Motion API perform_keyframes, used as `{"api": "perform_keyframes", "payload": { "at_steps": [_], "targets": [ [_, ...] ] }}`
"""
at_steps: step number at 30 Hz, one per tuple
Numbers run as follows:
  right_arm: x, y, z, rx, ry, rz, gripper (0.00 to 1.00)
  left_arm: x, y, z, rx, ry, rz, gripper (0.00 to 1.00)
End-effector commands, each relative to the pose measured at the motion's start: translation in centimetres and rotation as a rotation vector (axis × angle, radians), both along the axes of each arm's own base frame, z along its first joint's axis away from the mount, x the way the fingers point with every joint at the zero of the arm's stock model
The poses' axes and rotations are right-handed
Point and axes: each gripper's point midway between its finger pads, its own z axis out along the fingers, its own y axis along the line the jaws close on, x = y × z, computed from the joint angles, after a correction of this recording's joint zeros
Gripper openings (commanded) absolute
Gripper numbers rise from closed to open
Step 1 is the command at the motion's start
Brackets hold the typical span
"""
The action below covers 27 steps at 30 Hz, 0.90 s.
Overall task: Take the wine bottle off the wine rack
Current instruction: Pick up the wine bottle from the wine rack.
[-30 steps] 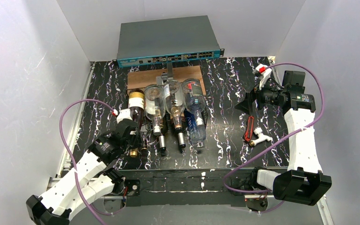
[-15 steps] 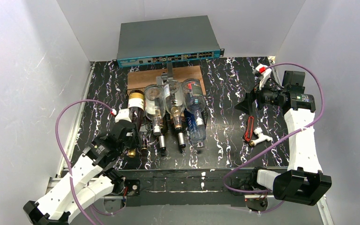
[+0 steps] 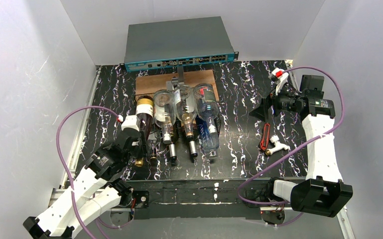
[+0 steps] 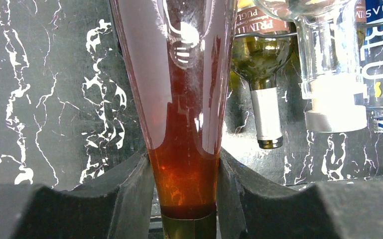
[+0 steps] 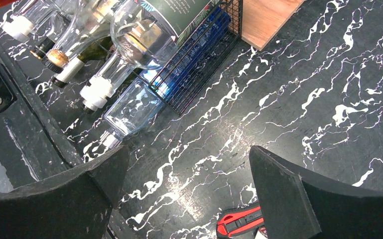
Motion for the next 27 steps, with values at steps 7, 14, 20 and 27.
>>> {"api": "perform_keyframes", "payload": {
  "at_steps": [7,14,20,27],
  "targets": [
    [0.1,0.4,0.8,0.034,-0.018,0.024,1.00,3.7,1.0,9.8,-0.072,-0.364,0.081,0.00],
    [0.1,1.0,1.3,0.052,-0.019,0.052,1.00,3.8,1.1,10.5,-0.071,-0.387,0.082,0.00],
    [-0.1,3.2,1.7,0.075,-0.001,0.123,1.00,4.0,1.1,10.8,-0.079,-0.395,0.098,0.00],
    [-1.6,11.1,3.6,0.101,0.075,0.345,1.00,4.0,1.3,11.0,-0.115,-0.388,0.143,0.00]
  ]
}}
